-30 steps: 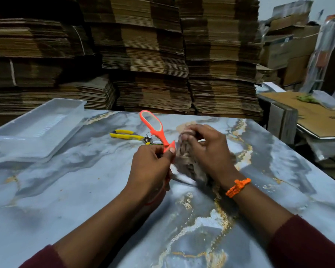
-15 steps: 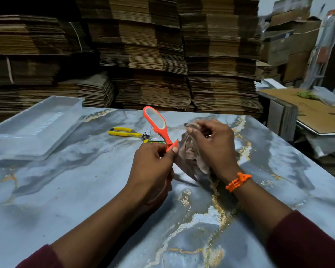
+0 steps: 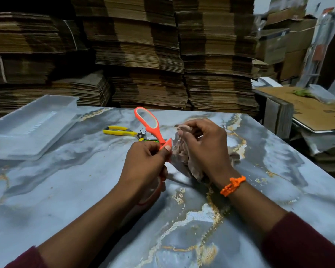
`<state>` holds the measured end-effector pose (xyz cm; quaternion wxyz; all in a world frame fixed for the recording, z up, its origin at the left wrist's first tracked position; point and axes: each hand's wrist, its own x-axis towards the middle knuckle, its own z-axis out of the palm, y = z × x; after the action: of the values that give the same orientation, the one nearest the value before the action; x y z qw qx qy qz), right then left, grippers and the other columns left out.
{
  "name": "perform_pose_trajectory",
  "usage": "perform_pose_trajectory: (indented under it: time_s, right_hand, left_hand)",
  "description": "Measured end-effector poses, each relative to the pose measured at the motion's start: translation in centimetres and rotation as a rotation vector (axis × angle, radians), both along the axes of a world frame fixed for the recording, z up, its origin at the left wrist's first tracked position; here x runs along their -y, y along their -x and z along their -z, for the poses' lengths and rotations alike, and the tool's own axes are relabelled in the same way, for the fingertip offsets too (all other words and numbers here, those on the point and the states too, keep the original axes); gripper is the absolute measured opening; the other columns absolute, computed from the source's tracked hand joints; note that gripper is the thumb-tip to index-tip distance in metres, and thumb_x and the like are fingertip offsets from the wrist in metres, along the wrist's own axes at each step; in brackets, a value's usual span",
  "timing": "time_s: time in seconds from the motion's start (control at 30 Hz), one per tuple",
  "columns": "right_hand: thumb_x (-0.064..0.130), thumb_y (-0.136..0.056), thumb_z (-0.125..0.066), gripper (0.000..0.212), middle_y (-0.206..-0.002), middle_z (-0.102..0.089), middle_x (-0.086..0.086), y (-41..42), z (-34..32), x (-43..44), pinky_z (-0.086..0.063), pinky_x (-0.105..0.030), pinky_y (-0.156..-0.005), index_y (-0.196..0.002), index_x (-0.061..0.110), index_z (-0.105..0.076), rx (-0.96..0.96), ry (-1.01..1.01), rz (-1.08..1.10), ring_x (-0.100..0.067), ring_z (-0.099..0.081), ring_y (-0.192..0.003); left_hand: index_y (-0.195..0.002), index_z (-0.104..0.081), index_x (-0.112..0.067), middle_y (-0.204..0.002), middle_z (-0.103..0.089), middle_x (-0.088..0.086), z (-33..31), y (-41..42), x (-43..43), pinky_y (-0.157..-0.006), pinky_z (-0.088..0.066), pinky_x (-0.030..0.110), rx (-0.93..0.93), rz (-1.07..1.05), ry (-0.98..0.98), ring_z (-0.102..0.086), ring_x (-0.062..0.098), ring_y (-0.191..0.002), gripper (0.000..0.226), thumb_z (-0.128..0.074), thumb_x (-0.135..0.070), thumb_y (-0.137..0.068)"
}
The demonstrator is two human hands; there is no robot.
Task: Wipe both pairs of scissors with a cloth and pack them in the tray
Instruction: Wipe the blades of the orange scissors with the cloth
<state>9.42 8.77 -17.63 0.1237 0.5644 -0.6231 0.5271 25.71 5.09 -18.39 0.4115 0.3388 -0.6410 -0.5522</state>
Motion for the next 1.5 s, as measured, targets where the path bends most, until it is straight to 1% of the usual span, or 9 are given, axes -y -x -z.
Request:
perform_pose_trajectory:
  time_s: [0.13, 0.37, 0.5, 0.63, 0.8, 1.03, 1.23, 1.4, 1.5]
  right_hand:
    - [0.011, -0.086, -0.077, 0.011, -0.089, -0.071, 0.004, -0.3, 0.2, 0.1, -0.057, -0.031, -0.076, -0.095, 0.018, -0.078, -0.053, -0.025, -0.029, -0.007, -0.065, -0.079]
    - [0.008, -0.086, -0.078, 0.014, -0.091, -0.071, 0.007, -0.4, 0.5, -0.3, -0.054, -0.017, -0.074, -0.096, 0.017, -0.078, -0.053, -0.024, -0.048, -0.002, -0.065, -0.08]
    - [0.014, -0.085, -0.081, 0.016, -0.087, -0.072, 0.009, 0.3, 0.1, 0.0, -0.057, -0.026, -0.074, -0.098, 0.02, -0.075, 0.06, -0.016, -0.005, -0.004, -0.067, -0.079]
    - [0.027, -0.085, -0.084, 0.033, -0.089, -0.072, 0.005, 0.5, -0.2, -0.7, -0.061, -0.03, -0.076, -0.113, 0.026, -0.065, 0.238, -0.037, -0.008, -0.007, -0.071, -0.085]
    - [0.018, -0.089, -0.08, 0.037, -0.1, -0.075, 0.001, 2.3, -2.1, -1.4, -0.064, -0.029, -0.078, -0.122, 0.02, -0.063, 0.557, 0.011, -0.069, -0.01, -0.074, -0.093]
    - [0.031, -0.089, -0.078, 0.016, -0.106, -0.066, 0.003, 2.9, -2.4, -1.6, -0.059, -0.033, -0.089, -0.104, 0.026, -0.078, 0.235, 0.08, 0.092, -0.005, -0.065, -0.099]
    - [0.022, -0.096, -0.072, 0.024, -0.123, -0.065, -0.006, 0.8, -1.4, -1.0, -0.049, -0.029, -0.098, -0.118, 0.013, -0.076, -0.346, 0.047, -0.177, -0.021, -0.059, -0.118]
    - [0.027, -0.096, -0.071, 0.029, -0.112, -0.071, 0.016, 1.9, -2.3, -1.4, -0.056, -0.031, -0.087, -0.124, 0.018, -0.073, -0.285, -0.235, -0.386, -0.006, -0.066, -0.103]
    - [0.032, -0.092, -0.076, 0.024, -0.097, -0.075, 0.011, 2.4, -2.8, -2.1, -0.057, -0.033, -0.074, -0.113, 0.021, -0.075, -0.272, -0.391, -0.426, -0.008, -0.07, -0.09]
  left_hand:
    - [-0.075, -0.072, 0.001, -0.048, -0.053, 0.02, -0.1, 0.0, -0.1, -0.04, -0.049, 0.051, -0.003, -0.001, 0.005, -0.049, 0.03, -0.041, 0.039, -0.067, -0.03, -0.099]
    - [-0.077, -0.073, 0.0, -0.049, -0.058, 0.024, -0.2, -0.3, 0.2, -0.039, -0.045, 0.031, 0.043, -0.001, 0.062, -0.053, 0.028, -0.038, 0.039, -0.065, -0.03, -0.1]
    - [-0.077, -0.07, 0.004, -0.05, -0.055, 0.022, -0.2, -0.1, 0.1, -0.042, -0.048, 0.042, 0.0, 0.037, -0.002, -0.053, 0.031, -0.039, 0.038, -0.065, -0.027, -0.1]
    - [-0.082, -0.07, 0.007, -0.052, -0.053, 0.021, -0.6, 0.2, 0.3, -0.042, -0.048, 0.036, -0.055, 0.037, -0.087, -0.047, 0.024, -0.037, 0.035, -0.067, -0.024, -0.098]
    - [-0.082, -0.071, 0.005, -0.054, -0.054, 0.021, -0.8, 0.1, 0.3, -0.037, -0.043, 0.025, -0.091, 0.0, -0.077, -0.049, 0.022, -0.04, 0.034, -0.066, -0.024, -0.099]
    - [-0.078, -0.072, -0.003, -0.053, -0.058, 0.026, -0.9, -0.1, -0.2, -0.042, -0.041, 0.021, -0.037, -0.051, 0.084, -0.051, 0.021, -0.043, 0.04, -0.066, -0.038, -0.096]
    - [-0.077, -0.073, -0.023, -0.054, -0.06, -0.016, -0.3, -0.3, 1.3, -0.057, -0.047, 0.027, 0.219, -0.184, 0.473, -0.062, 0.006, -0.053, 0.02, -0.068, -0.028, -0.096]
    - [-0.082, -0.078, -0.018, -0.067, -0.072, -0.009, -1.4, -1.8, 2.3, -0.054, -0.034, 0.015, 0.342, -0.038, 0.772, -0.056, 0.001, -0.057, 0.023, -0.063, -0.032, -0.093]
    - [-0.081, -0.078, -0.018, -0.061, -0.067, -0.011, -2.4, -2.6, 2.9, -0.053, -0.031, 0.015, 0.389, 0.074, 0.871, -0.052, -0.004, -0.053, 0.021, -0.064, -0.03, -0.091]
